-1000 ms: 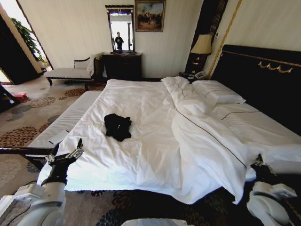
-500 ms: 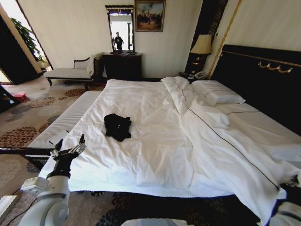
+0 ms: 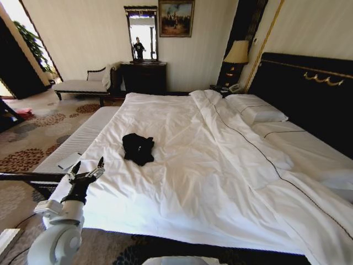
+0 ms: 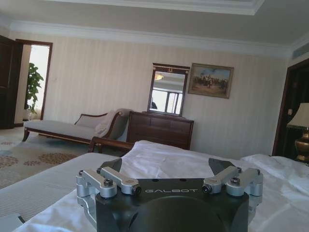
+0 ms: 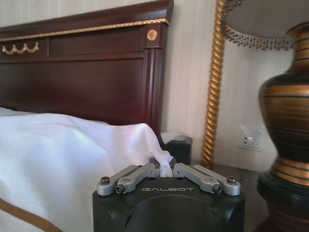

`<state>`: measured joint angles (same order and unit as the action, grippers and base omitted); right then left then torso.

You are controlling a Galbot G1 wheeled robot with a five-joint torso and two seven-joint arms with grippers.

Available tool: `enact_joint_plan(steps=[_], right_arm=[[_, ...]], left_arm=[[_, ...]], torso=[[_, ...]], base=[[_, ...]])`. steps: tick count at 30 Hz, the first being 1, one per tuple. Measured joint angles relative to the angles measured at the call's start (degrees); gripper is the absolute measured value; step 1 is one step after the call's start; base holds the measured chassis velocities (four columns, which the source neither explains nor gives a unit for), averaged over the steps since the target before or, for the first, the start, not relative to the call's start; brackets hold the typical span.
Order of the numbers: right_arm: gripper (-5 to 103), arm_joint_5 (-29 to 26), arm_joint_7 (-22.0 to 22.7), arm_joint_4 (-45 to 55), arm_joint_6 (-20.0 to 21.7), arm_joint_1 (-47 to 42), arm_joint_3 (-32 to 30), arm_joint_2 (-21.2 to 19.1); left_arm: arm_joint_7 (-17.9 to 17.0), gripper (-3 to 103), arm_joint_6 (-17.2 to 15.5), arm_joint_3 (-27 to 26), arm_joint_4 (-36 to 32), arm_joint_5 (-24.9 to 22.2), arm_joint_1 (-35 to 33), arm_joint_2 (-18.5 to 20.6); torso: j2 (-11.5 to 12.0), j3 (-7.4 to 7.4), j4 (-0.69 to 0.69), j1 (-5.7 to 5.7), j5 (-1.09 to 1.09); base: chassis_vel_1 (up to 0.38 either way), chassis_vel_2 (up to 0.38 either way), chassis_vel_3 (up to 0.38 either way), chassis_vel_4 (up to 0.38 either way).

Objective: Fold the clothes on the bed.

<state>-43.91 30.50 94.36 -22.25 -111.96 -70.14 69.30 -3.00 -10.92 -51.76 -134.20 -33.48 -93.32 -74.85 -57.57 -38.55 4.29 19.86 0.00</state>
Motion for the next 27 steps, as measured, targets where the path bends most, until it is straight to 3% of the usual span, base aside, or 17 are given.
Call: enact_joint_plan(steps=[8, 15, 17, 19, 21, 23, 26, 27], right_arm=[[0, 1.3, 0.16, -3.29, -1.26, -0.64, -0.58, 3.38], [-3, 1.26, 0.44, -2.74, -1.15, 0.63, -0.21, 3.7], [7, 1.18, 0.31, -1.25, -1.19, 0.89, 0.11, 3.94], [7, 1.23, 0.09, -0.36, -1.21, 0.9, 0.21, 4.03], [22, 0.86, -0.17, 2.28, -1.23, 0.44, -0.26, 4.1], [22, 0.2, -0.13, 3.7, -1.11, -0.05, -0.93, 4.1], [38, -2.21, 1.18, 9.21, 0.59, -2.89, -4.24, 4.22], [38, -2.21, 1.18, 9.21, 0.59, -2.89, -4.24, 4.22]], left_arm=[[-0.03, 100, -0.02, 1.2, 2.83, -1.53, 1.98, 2.89], [-0.04, 100, -0.02, 1.67, 3.68, -1.84, 2.43, 3.87], [-0.04, 100, -0.02, 1.67, 3.77, -1.84, 2.36, 3.93], [-0.04, 100, -0.02, 1.67, 3.76, -1.84, 2.25, 3.93], [-0.04, 100, -0.02, 1.48, 3.44, -1.84, 1.83, 3.84], [-0.03, 100, -0.02, 1.37, 3.32, -1.84, 1.7, 3.83], [-0.03, 100, 0.01, 1.07, 2.88, -1.97, 1.38, 3.84], [-0.03, 100, 0.01, 1.07, 2.88, -1.97, 1.38, 3.84]], torso=[[0.0, 0.0, -0.02, 0.0, 0.0], [0.0, 0.0, 0.09, 0.0, -0.02], [0.0, 0.0, 0.14, 0.0, -0.03], [0.0, 0.0, 0.14, -0.01, -0.02], [0.0, 0.0, 0.02, 0.0, 0.0], [0.0, 0.0, 0.01, 0.0, 0.0], [0.0, -0.01, 0.03, 0.0, -0.01], [0.0, -0.01, 0.03, 0.0, -0.01]], base=[[0.0, 0.0, 0.0, 0.0], [0.0, 0.0, 0.0, 0.0], [0.0, 0.0, 0.0, 0.0], [0.0, 0.0, 0.0, 0.0], [0.0, 0.0, 0.0, 0.0], [0.0, 0.0, 0.0, 0.0], [0.0, 0.0, 0.0, 0.0], [0.0, 0.0, 0.0, 0.0]])
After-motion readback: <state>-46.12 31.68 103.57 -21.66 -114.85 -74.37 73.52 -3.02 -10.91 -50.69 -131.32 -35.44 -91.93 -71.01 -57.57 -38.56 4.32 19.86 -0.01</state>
